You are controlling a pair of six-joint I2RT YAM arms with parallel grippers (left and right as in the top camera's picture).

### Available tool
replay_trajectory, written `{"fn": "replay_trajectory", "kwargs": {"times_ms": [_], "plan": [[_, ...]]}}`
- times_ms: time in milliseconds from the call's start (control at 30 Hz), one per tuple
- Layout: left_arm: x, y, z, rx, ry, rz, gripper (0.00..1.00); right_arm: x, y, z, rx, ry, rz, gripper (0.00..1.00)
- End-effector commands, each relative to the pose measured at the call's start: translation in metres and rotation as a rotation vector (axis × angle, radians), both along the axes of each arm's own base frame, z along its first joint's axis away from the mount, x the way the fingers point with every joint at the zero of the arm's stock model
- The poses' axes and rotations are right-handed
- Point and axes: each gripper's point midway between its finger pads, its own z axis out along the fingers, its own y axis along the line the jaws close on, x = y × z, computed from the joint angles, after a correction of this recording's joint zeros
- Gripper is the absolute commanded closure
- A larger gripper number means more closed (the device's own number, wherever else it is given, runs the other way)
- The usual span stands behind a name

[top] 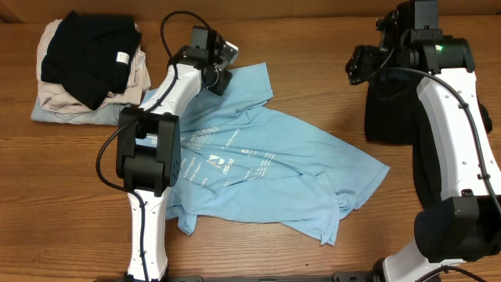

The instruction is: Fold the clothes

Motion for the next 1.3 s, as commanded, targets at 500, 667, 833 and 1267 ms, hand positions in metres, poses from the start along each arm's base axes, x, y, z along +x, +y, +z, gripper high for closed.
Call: {"fn": "replay_trajectory", "kwargs": {"times_ms": [500, 667, 833, 1267], "plan": [[0.002, -0.052, 0.035, -0.039, -0.021, -0.063, 0.31, -0.005, 0.0, -0.002, -0.009, 0.016, 0.0, 0.32], [-0.016, -0.069, 0.03, 0.053, 0.009, -0.008, 0.27, -0.005, 0.0, -0.002, -0.009, 0.016, 0.0, 0.32], [-0.029, -0.09, 0.025, 0.018, 0.046, 0.038, 0.26, -0.005, 0.0, -0.002, -0.008, 0.016, 0.0, 0.32], [-0.022, -0.095, 0.001, 0.027, 0.036, -0.012, 0.14, -0.005, 0.0, -0.002, -0.008, 0.017, 0.0, 0.31]]}}
